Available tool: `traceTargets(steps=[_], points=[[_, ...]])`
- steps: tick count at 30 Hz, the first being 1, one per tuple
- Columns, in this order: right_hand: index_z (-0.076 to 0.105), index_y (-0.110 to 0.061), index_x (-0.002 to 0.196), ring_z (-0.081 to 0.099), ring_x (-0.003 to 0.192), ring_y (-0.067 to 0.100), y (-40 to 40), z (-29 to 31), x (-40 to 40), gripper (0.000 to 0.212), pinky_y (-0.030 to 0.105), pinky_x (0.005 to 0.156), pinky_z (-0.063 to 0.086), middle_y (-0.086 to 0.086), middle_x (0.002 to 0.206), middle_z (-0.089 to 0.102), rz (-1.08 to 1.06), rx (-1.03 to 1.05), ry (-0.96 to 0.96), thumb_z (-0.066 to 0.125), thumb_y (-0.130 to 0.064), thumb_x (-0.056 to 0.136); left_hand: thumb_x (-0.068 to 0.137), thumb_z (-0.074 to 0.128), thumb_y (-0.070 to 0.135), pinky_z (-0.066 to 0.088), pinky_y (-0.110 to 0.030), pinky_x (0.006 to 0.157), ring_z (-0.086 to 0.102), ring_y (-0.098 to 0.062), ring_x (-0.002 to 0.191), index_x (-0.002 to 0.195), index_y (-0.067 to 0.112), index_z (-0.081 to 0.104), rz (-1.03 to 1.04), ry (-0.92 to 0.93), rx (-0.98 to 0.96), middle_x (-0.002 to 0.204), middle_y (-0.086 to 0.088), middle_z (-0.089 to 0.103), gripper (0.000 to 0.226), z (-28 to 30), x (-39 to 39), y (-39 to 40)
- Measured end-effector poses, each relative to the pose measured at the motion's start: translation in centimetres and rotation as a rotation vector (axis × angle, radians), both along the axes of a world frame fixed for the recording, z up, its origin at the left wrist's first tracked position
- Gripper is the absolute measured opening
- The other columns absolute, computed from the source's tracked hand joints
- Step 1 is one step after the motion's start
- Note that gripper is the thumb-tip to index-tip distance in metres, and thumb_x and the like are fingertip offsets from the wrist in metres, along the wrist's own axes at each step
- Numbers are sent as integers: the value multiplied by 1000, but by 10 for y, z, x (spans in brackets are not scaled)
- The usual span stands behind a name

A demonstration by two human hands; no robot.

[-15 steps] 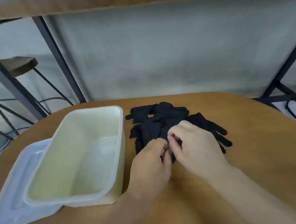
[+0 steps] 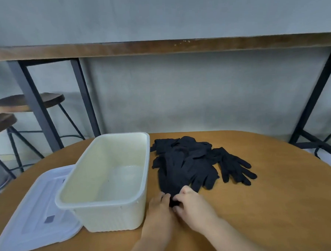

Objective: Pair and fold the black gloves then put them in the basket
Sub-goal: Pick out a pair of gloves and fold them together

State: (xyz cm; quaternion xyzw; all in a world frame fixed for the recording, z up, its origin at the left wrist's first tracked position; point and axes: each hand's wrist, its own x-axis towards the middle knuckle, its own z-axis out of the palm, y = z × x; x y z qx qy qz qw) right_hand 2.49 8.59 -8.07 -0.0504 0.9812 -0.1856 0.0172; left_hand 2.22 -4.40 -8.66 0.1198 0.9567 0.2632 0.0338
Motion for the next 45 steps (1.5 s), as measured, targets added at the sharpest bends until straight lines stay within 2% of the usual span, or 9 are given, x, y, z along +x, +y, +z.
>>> traceTargets(steps=[7, 10, 17, 26, 30, 33, 36, 40, 45], points=[[59, -19, 91, 59, 76, 14, 13, 42, 4, 21, 32, 72, 52, -7, 98, 53, -57, -182, 13, 43, -25, 102, 98, 49, 27, 36, -19, 103, 45, -8, 123, 137, 26, 47, 14, 143, 31, 132, 9, 50, 38, 19, 7, 3], [58, -26, 95, 59, 59, 2, 34, 87, 13, 19, 20, 57, 44, -5, 77, 71, -72, -287, -103, 41, -31, 102, 98, 49, 32, 42, -15, 76, 56, -6, 94, 121, 28, 57, -2, 207, 152, 106, 11, 61, 25, 46, 11, 11], [67, -26, 108, 73, 81, 17, 75, 136, 19, 18, 31, 81, 58, 3, 85, 77, -81, -683, -200, 68, -19, 91, 95, 57, 28, 37, -7, 50, 59, 4, 54, 98, 31, 66, -120, -7, 426, 62, 13, 62, 10, 111, -6, 26], [76, -33, 92, 70, 75, 6, 72, 169, 29, 15, 17, 69, 53, -7, 80, 76, -97, -680, 219, 67, -21, 91, 93, 61, 24, 50, -16, 73, 64, 0, 80, 100, 34, 73, -146, 257, 552, 81, 17, 70, 17, 153, -5, 31], [75, -42, 82, 65, 67, 16, 68, 137, 49, 23, 33, 58, 50, -9, 73, 73, -17, -533, 125, 69, -21, 88, 90, 63, 20, 43, -9, 76, 57, 8, 87, 94, 37, 69, -266, 315, 380, 88, 25, 63, 19, 114, 18, 16], [75, -38, 91, 54, 56, 3, 63, 85, 62, 18, 22, 56, 47, -6, 80, 72, 19, -362, -156, 67, -22, 88, 92, 58, 19, 45, -14, 82, 56, 4, 91, 100, 34, 71, -376, 185, 86, 97, 22, 63, 20, 62, 35, 3], [75, -34, 97, 63, 77, 4, 57, 46, 73, 19, 22, 75, 53, -11, 99, 69, 31, -301, -368, 61, -30, 85, 89, 50, 2, 38, -11, 93, 49, 2, 111, 116, 32, 68, -454, 53, -89, 118, 20, 62, 44, 26, 43, -6], [74, -13, 91, 64, 96, 18, 55, 39, 66, 32, 33, 86, 52, -8, 105, 67, -26, -303, -327, 52, -35, 87, 95, 45, 5, 32, -5, 86, 46, 4, 110, 117, 31, 66, -351, 101, -21, 117, 21, 59, 41, 21, 40, -2], [75, -31, 95, 59, 91, 8, 50, 28, 63, 14, 31, 86, 53, -16, 103, 58, 7, -150, -239, 64, -37, 89, 95, 54, 36, 34, -14, 94, 41, -3, 117, 126, 27, 59, -346, 133, -2, 124, 16, 52, 33, 14, 31, 11]])
